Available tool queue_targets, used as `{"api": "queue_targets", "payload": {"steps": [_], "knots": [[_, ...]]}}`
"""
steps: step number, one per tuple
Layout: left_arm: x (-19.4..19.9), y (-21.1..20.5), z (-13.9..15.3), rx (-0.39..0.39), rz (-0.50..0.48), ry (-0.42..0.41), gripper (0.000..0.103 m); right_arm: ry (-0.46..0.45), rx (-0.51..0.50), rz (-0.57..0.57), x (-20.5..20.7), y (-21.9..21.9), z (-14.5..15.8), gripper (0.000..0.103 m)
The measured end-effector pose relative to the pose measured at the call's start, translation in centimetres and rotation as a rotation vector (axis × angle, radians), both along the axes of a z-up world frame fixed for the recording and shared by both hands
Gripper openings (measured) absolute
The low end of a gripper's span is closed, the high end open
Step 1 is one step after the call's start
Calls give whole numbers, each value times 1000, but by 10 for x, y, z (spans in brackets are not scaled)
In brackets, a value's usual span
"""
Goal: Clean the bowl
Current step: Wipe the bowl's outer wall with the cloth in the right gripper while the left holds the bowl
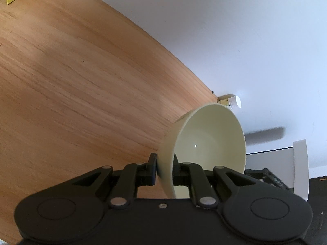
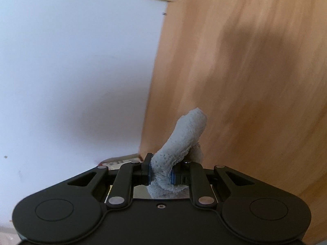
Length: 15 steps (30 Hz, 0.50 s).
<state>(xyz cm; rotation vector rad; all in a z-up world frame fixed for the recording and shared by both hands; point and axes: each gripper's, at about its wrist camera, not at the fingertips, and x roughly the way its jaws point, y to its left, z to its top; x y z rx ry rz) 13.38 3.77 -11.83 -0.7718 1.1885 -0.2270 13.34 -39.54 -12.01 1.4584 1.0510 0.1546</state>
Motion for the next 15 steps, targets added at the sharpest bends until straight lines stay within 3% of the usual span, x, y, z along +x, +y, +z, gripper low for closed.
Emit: {"api": "queue_targets", "payload": {"steps": [7, 9, 12, 15], "knots": [[0, 1, 0, 19, -23, 10, 12, 59, 42, 7, 48, 35, 15, 18], [1, 0, 1, 39, -47, 7, 11, 60, 51, 19, 45, 33, 10, 18], [2, 0, 4, 53, -62, -2, 10, 19, 46, 42, 25, 20, -16, 20], [3, 0, 7, 60, -73, -19, 10, -56, 25, 73, 42, 7, 3, 21]]}}
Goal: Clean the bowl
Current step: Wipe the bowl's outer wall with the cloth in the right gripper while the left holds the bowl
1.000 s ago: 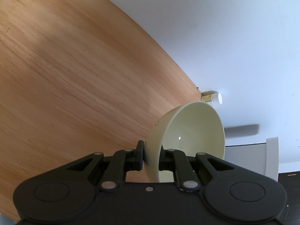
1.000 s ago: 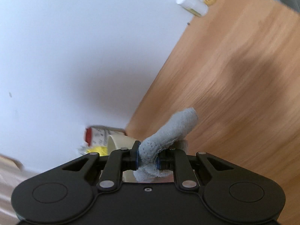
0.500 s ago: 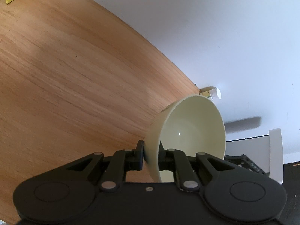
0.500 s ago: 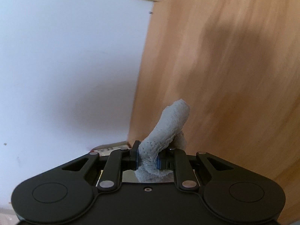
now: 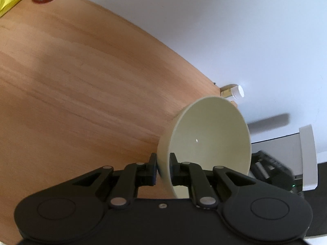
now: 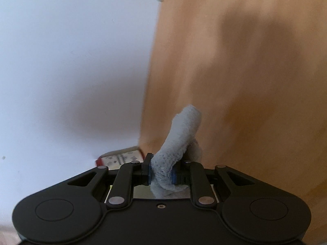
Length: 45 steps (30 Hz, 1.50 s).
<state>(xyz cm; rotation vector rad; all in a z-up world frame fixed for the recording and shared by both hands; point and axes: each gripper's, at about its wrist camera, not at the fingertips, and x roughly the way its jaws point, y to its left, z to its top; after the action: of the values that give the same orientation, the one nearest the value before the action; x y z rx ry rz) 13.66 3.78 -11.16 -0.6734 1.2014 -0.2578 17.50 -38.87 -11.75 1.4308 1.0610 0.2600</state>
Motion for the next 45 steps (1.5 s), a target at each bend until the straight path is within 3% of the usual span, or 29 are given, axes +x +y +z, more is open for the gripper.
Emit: {"api": "queue_targets", "payload": {"steps": [6, 12, 15, 25, 33, 39, 45], "knots": [[3, 0, 4, 25, -13, -10, 10, -87, -12, 34, 17, -19, 24, 21], [5, -5, 7, 65, -49, -26, 10, -134, -25, 89, 11, -19, 13, 20], [5, -6, 7, 55, -65, -19, 11, -109, -22, 91, -10, -13, -11, 20], [2, -3, 4, 65, -92, -2, 14, 67, 14, 93, -5, -18, -69, 19], [0, -13, 9, 87, -156, -16, 14, 152, 21, 198, -9, -1, -103, 19], [-3, -17, 13, 123, -202, -30, 14, 134, 12, 245, -6, 10, -97, 20], [-1, -28, 11, 152, -248, -48, 14, 42, 40, 313, 9, 8, -67, 20]]}}
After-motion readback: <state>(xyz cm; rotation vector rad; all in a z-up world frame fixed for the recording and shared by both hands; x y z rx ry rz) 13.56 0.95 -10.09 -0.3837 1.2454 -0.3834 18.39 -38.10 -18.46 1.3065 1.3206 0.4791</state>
